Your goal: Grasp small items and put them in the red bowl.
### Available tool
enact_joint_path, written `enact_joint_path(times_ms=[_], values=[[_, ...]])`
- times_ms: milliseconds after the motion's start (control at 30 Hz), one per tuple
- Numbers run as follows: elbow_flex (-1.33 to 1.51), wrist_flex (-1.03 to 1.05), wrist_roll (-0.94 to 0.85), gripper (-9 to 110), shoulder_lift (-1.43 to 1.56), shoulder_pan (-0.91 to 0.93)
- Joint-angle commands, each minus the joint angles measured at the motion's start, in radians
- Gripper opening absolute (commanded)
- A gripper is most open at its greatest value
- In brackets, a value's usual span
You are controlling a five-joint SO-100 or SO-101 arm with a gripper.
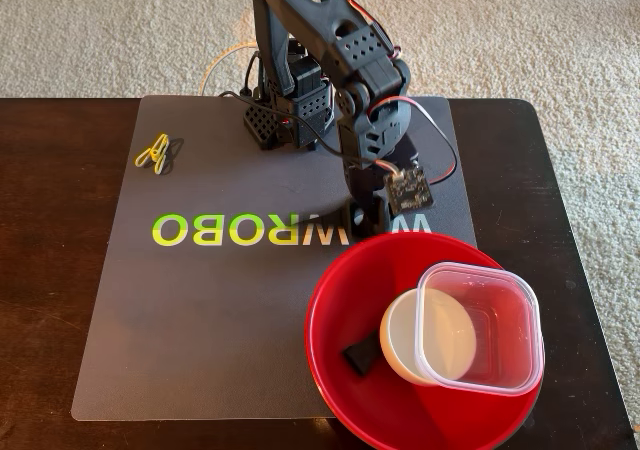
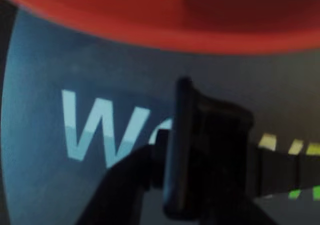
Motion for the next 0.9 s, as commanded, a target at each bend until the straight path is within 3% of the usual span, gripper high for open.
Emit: enact_joint_path(times_ms=[0, 333, 533, 700, 867], values=[[-0.003, 0.035, -0.026, 0, 0.127, 0.049], [0.107, 0.267, -0.035, 0, 0.545, 0.169], [0.133, 0.314, 0.08, 0, 0.758, 0.468], [-0.046, 0.288, 0.035, 0, 0.566, 0.6], [-0.566, 0.442, -0.216, 0, 0.084, 0.669]])
